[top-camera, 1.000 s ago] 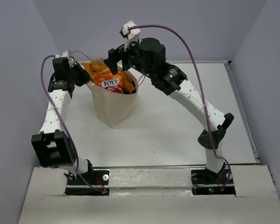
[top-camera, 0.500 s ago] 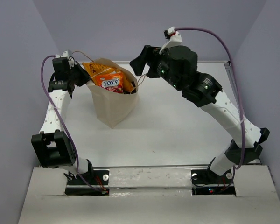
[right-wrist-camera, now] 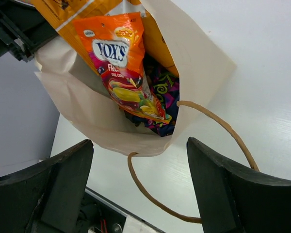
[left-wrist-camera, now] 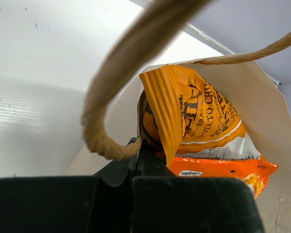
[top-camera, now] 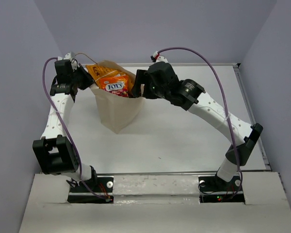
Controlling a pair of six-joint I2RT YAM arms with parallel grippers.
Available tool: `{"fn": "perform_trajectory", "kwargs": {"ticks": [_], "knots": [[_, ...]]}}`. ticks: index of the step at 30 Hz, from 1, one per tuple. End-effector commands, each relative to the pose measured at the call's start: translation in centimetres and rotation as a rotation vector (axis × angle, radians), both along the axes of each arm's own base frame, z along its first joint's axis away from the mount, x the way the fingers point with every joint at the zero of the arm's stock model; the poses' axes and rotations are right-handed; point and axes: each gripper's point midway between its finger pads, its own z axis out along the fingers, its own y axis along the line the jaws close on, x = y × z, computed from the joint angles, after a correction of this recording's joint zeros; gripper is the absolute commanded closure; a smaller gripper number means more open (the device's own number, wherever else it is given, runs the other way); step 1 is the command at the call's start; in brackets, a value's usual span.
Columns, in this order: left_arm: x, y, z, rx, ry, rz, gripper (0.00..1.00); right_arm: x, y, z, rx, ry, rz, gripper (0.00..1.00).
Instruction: Place the snacks into the paper bag
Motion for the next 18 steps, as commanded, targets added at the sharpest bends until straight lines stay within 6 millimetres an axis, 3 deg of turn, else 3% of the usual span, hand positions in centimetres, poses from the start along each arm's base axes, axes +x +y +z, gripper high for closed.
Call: {"fn": "perform_trajectory", "kwargs": {"ticks": [1,2,5,8,12,15,18], "knots": [[-0.7,-0.3,0.7,0.011,-0.022,-0.016,1.00,-0.3,-0.6,6.7,0.087,-0.143,0.018,0.17],[-0.7,-0.3,0.6,0.011,-0.022,-0.016,1.00,-0.3,-1.2,8.6,0.106,-0.184,0.008,0.17],[-0.6,-0.2,0.6,0.013,-0.021,-0.013,1.00,-1.0,-2.8,11.7,0.150,-0.244,-0.011,0.18],[-0.6,-0.2,0.4,0.016,-0.019,-0.015,1.00,-1.7,-4.5,13.8,0.185,-0.303,-0.031,0.18],[-0.5,-0.2,0.3,0.016,-0.016,-0.015,1.00,-1.2,-6.5,13.1,0.175,-0.311,-0.133,0.18],[-0.4,-0.2,0.3,0.015,-0.016,-0.016,1.00,-1.0,-7.2,11.2,0.163,-0.272,-0.186,0.18],[-0.4,-0.2,0.2,0.017,-0.013,-0.016,1.00,-1.0,-5.8,8.8,0.143,-0.219,-0.149,0.18]]}}
